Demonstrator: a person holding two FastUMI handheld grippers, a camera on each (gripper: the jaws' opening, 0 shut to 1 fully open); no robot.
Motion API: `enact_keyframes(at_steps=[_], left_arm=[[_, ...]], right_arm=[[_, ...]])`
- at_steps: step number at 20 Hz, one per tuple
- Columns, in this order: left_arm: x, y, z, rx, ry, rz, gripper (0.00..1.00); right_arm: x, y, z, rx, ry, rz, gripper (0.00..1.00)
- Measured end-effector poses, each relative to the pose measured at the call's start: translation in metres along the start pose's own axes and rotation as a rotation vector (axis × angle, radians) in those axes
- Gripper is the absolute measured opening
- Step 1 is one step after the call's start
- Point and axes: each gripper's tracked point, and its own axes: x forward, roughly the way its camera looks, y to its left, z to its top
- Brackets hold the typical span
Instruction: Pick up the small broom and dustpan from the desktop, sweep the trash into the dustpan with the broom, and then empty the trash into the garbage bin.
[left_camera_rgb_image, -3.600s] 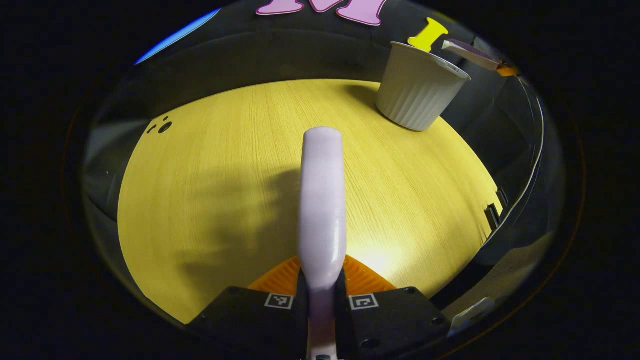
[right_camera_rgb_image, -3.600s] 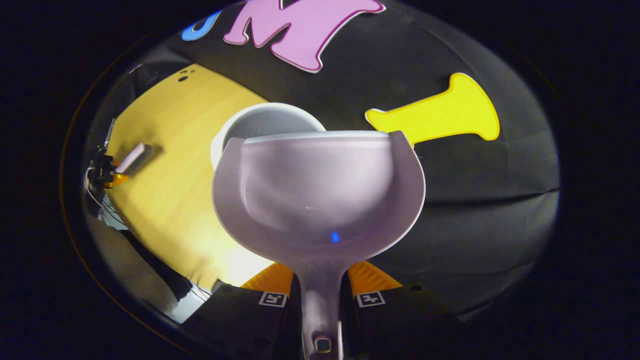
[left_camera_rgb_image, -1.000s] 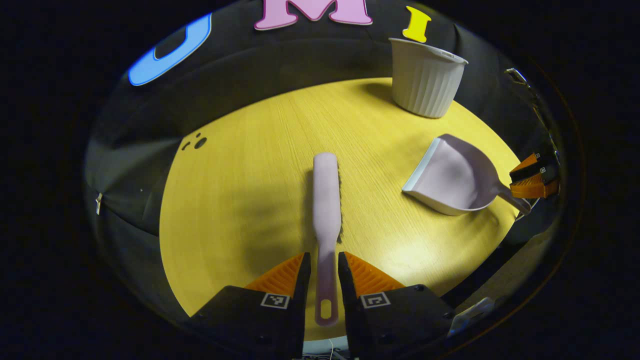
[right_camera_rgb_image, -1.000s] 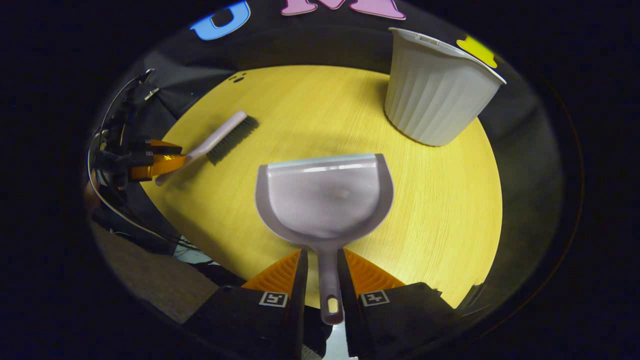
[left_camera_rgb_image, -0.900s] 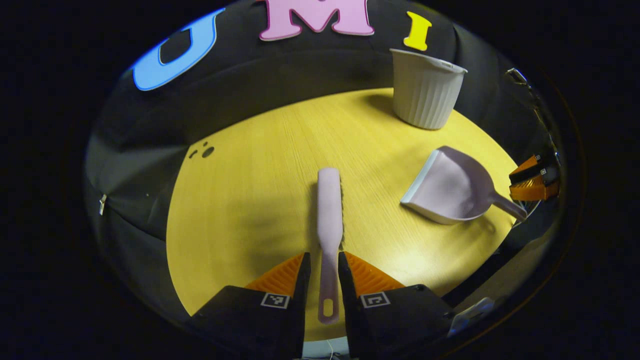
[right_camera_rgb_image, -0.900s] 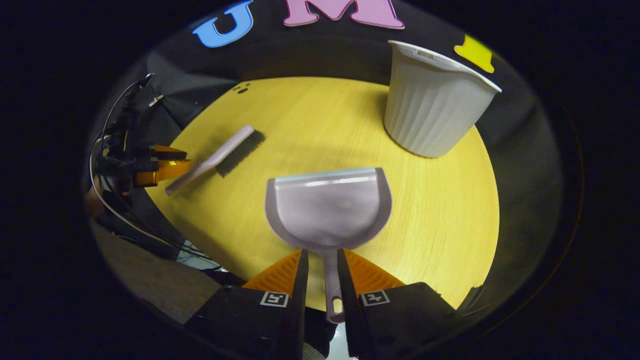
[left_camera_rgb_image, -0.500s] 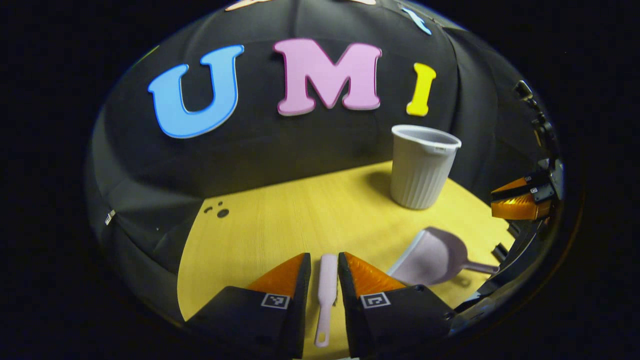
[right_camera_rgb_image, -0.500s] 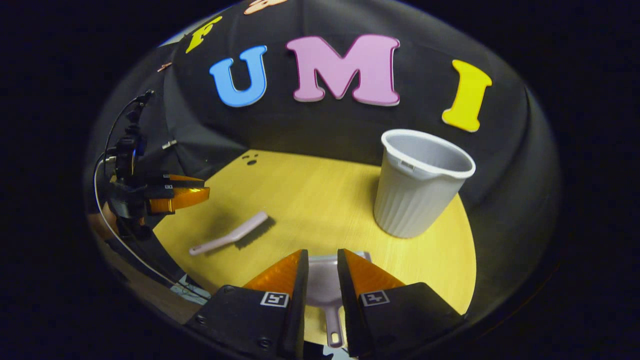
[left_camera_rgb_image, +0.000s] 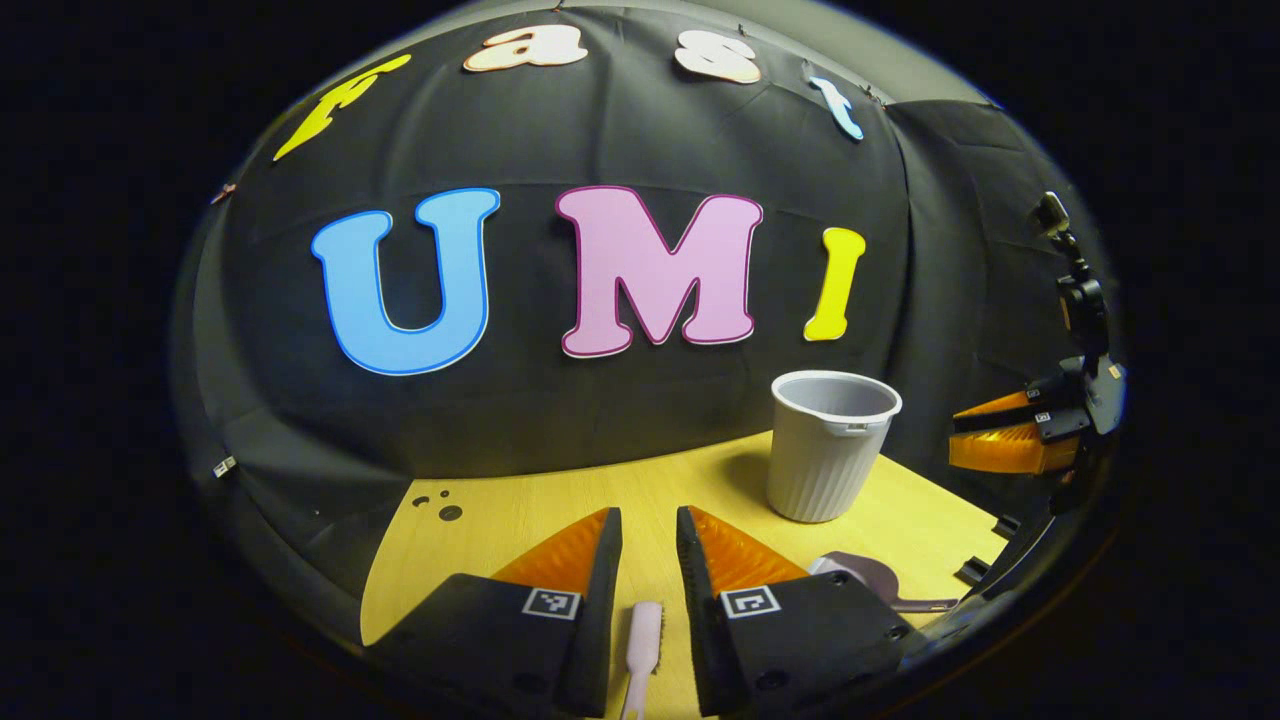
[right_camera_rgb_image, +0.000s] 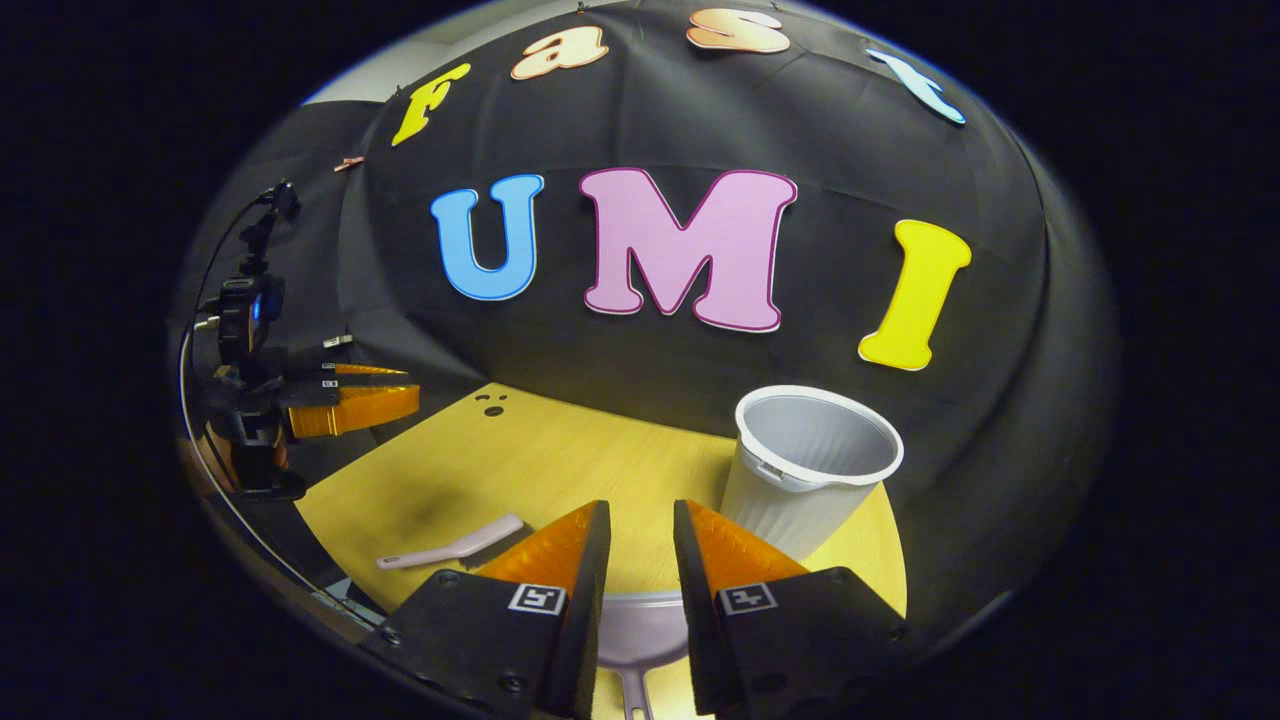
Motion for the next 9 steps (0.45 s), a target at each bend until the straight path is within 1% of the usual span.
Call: enact_keyframes(at_steps=[1,2,3,4,5,6,8,9], left_arm=[[-0.0004,0.0003,-0.0011,0.002,0.004,-0.001,0.36],[0.0004,0.0004,-0.0016,0.002,0.008,-0.001,0.33],[0.0005,-0.0002,-0.0014,-0.004,0.014,-0.003,0.37],[0.0011,-0.0014,-0.0013,-0.011,0.019,-0.004,0.37],[0.0013,-0.0010,-0.0014,-0.015,0.024,-0.005,0.37],[0.0025,0.0000,-0.0037,-0.013,0.030,-0.001,0.30],[0.0045,0.0001,-0.0057,-0.005,0.036,0.004,0.30],[0.0044,0.0001,-0.0052,-0.002,0.037,0.005,0.30]], right_arm=[[0.0002,-0.0005,0.0004,-0.001,-0.002,0.001,0.39],[0.0005,-0.0027,-0.0011,-0.004,0.000,-0.005,0.41],[0.0002,-0.0030,-0.0021,-0.003,0.004,-0.005,0.41],[0.0004,-0.0026,-0.0024,-0.002,0.003,-0.007,0.41],[-0.0016,-0.0018,-0.0011,-0.004,0.001,-0.007,0.39],[-0.0019,-0.0011,-0.0006,-0.006,0.002,-0.003,0.39],[-0.0015,-0.0022,-0.0020,-0.009,0.006,-0.005,0.43],[-0.0014,-0.0015,-0.0021,-0.006,0.008,-0.008,0.41]])
